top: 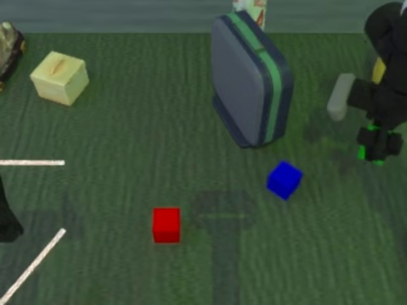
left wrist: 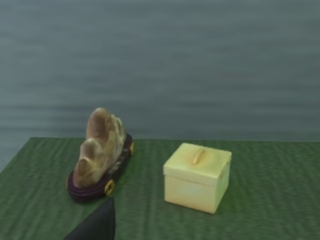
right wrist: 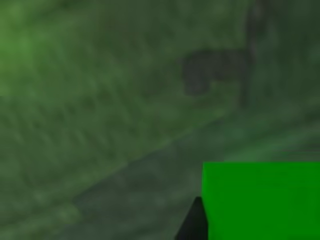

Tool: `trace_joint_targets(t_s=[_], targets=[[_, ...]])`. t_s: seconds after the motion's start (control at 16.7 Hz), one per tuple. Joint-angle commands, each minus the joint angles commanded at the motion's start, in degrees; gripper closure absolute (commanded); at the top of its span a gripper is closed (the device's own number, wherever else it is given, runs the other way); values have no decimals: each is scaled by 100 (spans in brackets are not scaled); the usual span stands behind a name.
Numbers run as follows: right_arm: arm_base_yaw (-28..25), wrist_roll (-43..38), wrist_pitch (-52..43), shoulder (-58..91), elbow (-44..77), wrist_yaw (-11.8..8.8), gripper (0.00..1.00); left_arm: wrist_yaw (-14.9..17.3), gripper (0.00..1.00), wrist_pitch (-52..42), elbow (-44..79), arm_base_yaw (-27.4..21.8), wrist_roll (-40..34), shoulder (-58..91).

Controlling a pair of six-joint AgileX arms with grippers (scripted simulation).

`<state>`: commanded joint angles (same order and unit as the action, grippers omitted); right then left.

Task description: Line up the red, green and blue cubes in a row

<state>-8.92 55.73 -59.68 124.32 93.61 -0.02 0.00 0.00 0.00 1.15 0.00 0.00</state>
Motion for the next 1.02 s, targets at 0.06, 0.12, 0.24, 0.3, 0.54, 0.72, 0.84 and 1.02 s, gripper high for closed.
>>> trace_joint_targets(t_s=[0.06, 0.12, 0.24, 0.3, 0.54, 0.72, 0.84, 1.02], targets=[[-6, -3, -137, -75, 83, 0, 100, 0, 0, 0, 0, 0, 0, 0], [-7, -8, -214, -126, 131, 0, 100, 0, 0, 0, 0, 0, 0, 0], [-7, -10, -231, -140, 142, 0, 100, 0, 0, 0, 0, 0, 0, 0], [-7, -10, -231, -140, 142, 0, 100, 0, 0, 0, 0, 0, 0, 0], [-196, -76, -251, -105, 183, 0, 100, 0, 0, 0, 0, 0, 0, 0], [-896, -296, -345, -87, 313, 1, 100, 0, 0, 0, 0, 0, 0, 0], [-1508, -503, -436, -76, 399, -2, 100, 0, 0, 0, 0, 0, 0, 0], [-2543, -823, -581, -62, 519, -11, 100, 0, 0, 0, 0, 0, 0, 0]])
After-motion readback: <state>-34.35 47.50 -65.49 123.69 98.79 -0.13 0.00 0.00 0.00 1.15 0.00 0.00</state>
